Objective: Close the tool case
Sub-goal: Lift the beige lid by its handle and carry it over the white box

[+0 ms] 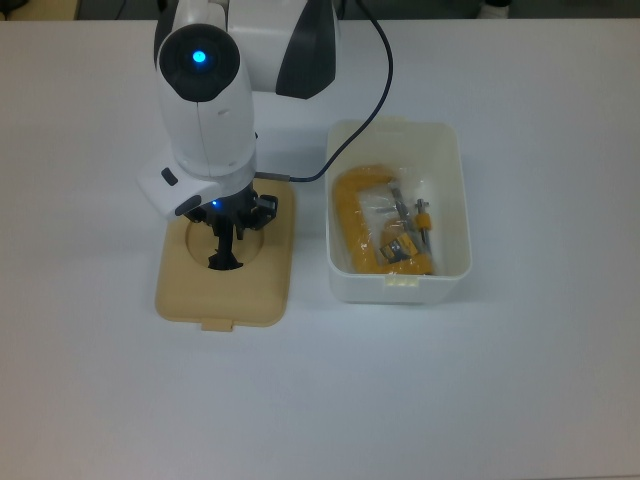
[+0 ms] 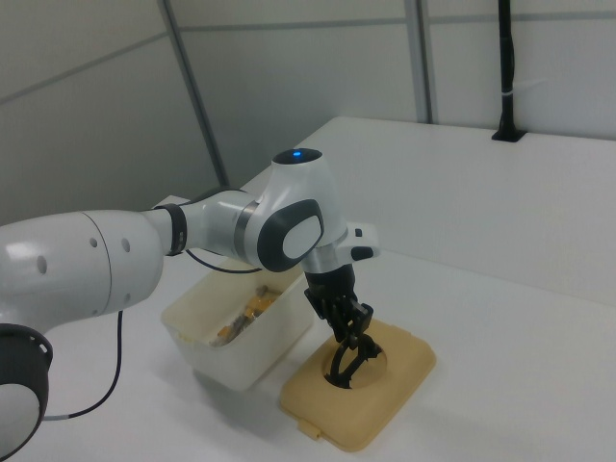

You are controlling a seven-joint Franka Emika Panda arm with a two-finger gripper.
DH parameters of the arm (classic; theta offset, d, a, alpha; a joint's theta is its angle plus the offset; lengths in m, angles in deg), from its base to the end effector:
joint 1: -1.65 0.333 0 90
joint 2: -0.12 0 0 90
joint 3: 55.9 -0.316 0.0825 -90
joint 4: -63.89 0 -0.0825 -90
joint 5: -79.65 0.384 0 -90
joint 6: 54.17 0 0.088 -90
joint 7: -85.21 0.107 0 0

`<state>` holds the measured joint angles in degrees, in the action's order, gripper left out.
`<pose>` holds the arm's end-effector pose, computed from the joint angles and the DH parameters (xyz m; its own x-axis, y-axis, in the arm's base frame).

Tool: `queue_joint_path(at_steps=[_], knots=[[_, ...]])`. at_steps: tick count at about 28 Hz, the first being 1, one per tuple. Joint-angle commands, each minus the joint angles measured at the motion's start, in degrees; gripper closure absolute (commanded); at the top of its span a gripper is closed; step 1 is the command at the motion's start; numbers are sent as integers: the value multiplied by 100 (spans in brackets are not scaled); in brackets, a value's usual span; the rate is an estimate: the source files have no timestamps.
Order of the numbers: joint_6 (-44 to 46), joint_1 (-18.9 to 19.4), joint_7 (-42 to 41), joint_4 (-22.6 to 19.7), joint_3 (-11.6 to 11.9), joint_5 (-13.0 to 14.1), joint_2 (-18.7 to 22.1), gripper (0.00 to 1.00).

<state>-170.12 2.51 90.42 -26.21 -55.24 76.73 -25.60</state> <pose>0.6813 0.0005 0.3822 0.9979 -0.0638 0.0063 -0.0641 -0.9967 0.0505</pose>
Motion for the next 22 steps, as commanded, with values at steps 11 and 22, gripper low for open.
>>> queue_joint_path(at_steps=[11, 22], knots=[[853, 37, -740, 265, 496, 20, 322, 100], [1768, 37, -1382, 730, 1023, 573, 884, 100]])
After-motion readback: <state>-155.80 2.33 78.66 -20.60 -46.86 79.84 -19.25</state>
